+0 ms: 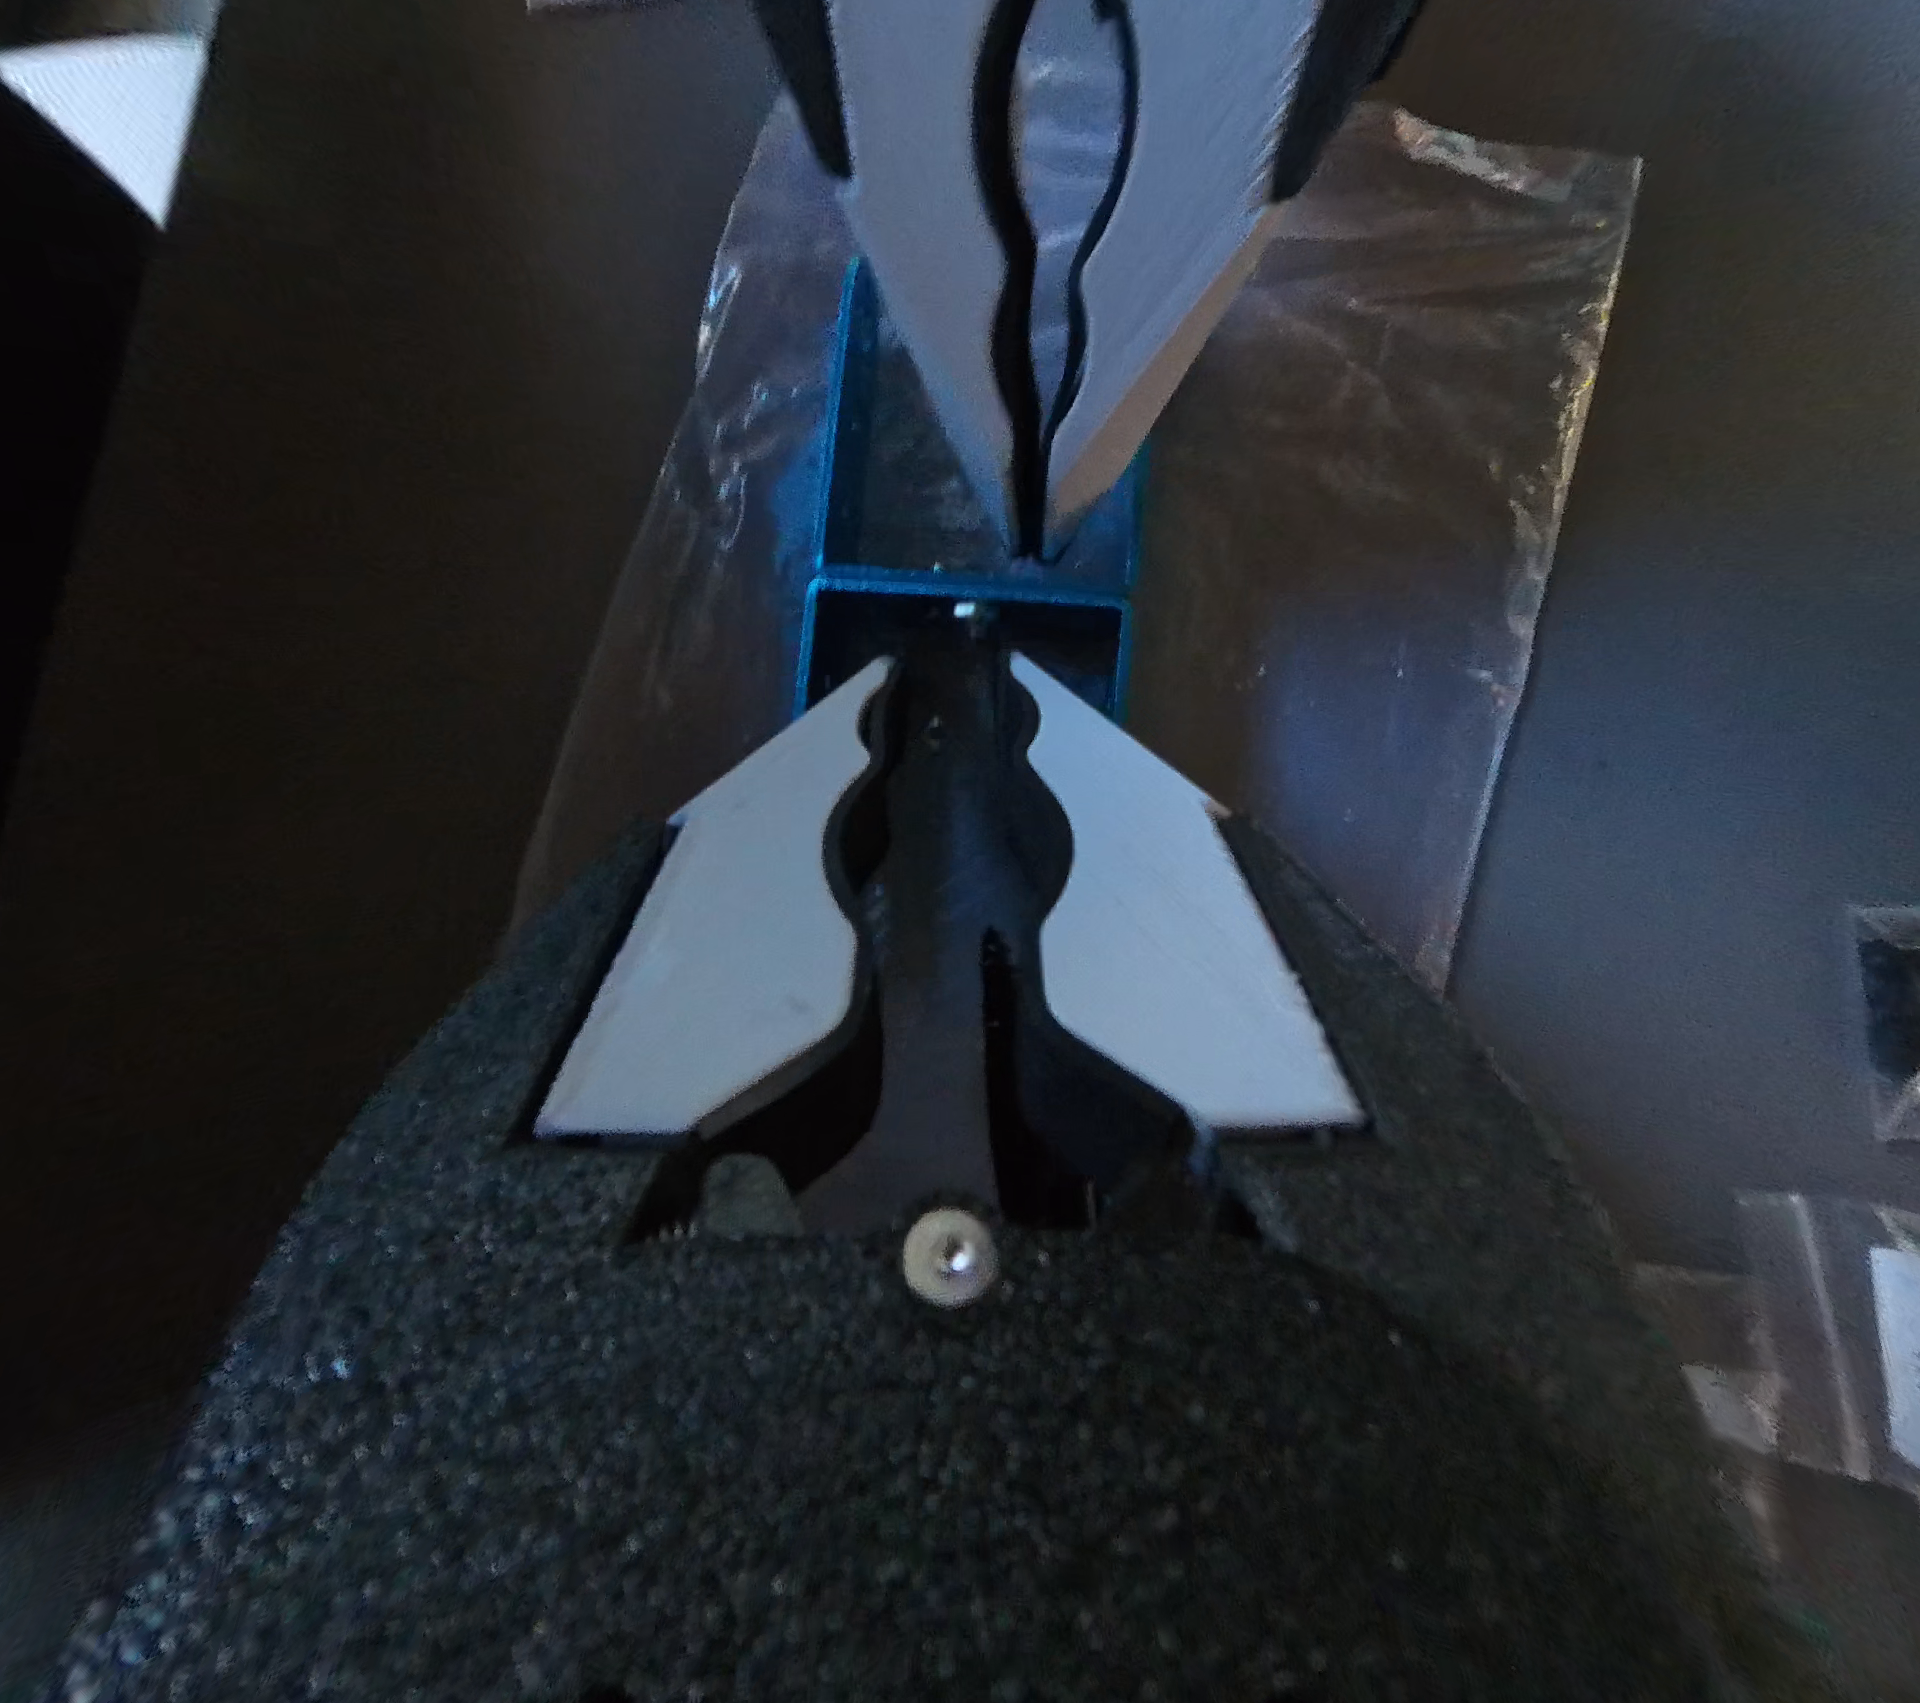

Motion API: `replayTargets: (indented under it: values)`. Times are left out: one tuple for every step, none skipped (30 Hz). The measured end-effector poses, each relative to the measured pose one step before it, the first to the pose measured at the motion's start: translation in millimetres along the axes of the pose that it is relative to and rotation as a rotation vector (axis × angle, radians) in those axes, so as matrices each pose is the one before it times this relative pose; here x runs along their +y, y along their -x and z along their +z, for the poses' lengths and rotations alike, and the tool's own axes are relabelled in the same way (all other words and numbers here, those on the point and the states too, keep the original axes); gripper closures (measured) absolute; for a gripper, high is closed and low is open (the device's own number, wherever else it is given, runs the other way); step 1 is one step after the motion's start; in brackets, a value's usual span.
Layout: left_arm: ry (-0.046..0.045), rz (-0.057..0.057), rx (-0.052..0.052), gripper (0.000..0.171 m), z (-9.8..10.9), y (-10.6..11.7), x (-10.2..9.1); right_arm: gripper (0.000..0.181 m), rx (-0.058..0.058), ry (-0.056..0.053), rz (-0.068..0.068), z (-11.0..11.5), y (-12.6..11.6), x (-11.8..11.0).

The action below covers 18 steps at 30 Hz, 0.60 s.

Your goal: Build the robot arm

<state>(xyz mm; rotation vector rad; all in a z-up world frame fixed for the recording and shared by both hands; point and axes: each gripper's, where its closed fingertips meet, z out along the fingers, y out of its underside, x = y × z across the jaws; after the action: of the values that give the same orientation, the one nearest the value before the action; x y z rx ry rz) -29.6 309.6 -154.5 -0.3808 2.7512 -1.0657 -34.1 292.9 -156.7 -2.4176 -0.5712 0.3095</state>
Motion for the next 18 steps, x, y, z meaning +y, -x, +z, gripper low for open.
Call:
replayTargets:
  values:
    - [0.00104,0.0007,-0.0055,0.171,-1.02,1.13,0.01,0.167,-0.0035,0.0377,-0.0327,-3.59,1.41,4.9]
    - [0.00181,0.009,-0.0102,0.171,-1.6,0.99,-0.2,0.168,-0.0125,0.0349,-0.0263,-3.31,2.71,3.83]
    - [-0.00108,0.0078,0.0,0.171,-1.9,-0.69,-0.68,0.168,0.0003,0.0223,-0.0225,-2.52,1.1,1.18]
    - [-0.00891,0.0021,0.0082,0.171,-1.66,-1.98,-2.01,0.169,-0.0008,0.019,-0.0304,-1.23,1.65,0.19]
    - [-0.00983,-0.0003,0.0115,0.171,-1.38,-2.37,-2.22,0.169,0.0005,0.0289,-0.0391,0.0,1.22,1.29]
    - [-0.00381,0.0021,0.0131,0.171,-1.01,-2.62,-1.19,0.169,0.016,0.0353,-0.0462,0.58,-1.78,2.05]
    - [-0.00525,0.0041,0.0087,0.171,-0.58,-2.12,-1.16,0.168,0.0083,0.0466,-0.0477,0.89,-1.66,3.7]
    - [-0.00834,0.0007,0.0105,0.171,-0.08,-2.04,-1.41,0.168,-0.0015,0.0292,-0.0446,0.88,-0.93,0.83]
    - [-0.00527,-0.0034,0.0163,0.171,0.39,-2.64,-0.8,0.169,0.0033,0.0092,-0.0376,0.47,-3.05,-1.76]
    - [-0.0032,-0.0033,0.013,0.171,0.86,-2.05,-0.25,0.169,-0.0206,0.0042,-0.0309,0.66,-0.42,-2.08]
    - [0.00143,-0.0002,0.0071,0.171,0.87,-1.16,0.49,0.17,-0.0329,0.004,-0.0281,0.74,1.77,-1.93]
    - [0.0059,0.0014,0.0079,0.171,0.64,-1.43,1.3,0.171,-0.029,0.0097,-0.0269,0.61,1.6,-0.63]
    - [0.00413,0.002,0.0039,0.171,0.71,-0.81,1.12,0.171,-0.0206,0.0052,-0.0256,0.34,1.14,-1.28]
    - [-0.00156,-0.0007,0.0024,0.171,0.34,-0.27,0.12,0.174,0.0018,0.0028,-0.0199,0.37,-2.37,-1.22]
    - [-0.00205,-0.0053,0.0077,0.171,0.47,-0.73,0.1,0.177,-0.0058,0.0065,-0.0099,0.78,-1.56,-0.09]
    - [-0.00234,-0.0039,0.0041,0.171,0.4,-0.21,0.0,0.178,-0.0176,0.01,-0.0013,1.28,0.47,0.91]
    - [-0.00046,-0.0004,0.0032,0.171,0.56,-0.28,0.4,0.178,-0.0266,0.0028,0.0026,0.36,2.18,0.08]
    - [0.00113,-0.0009,0.0058,0.171,0.57,-0.79,0.64,0.177,-0.0099,-0.0051,-0.0015,-0.1,0.56,-0.91]
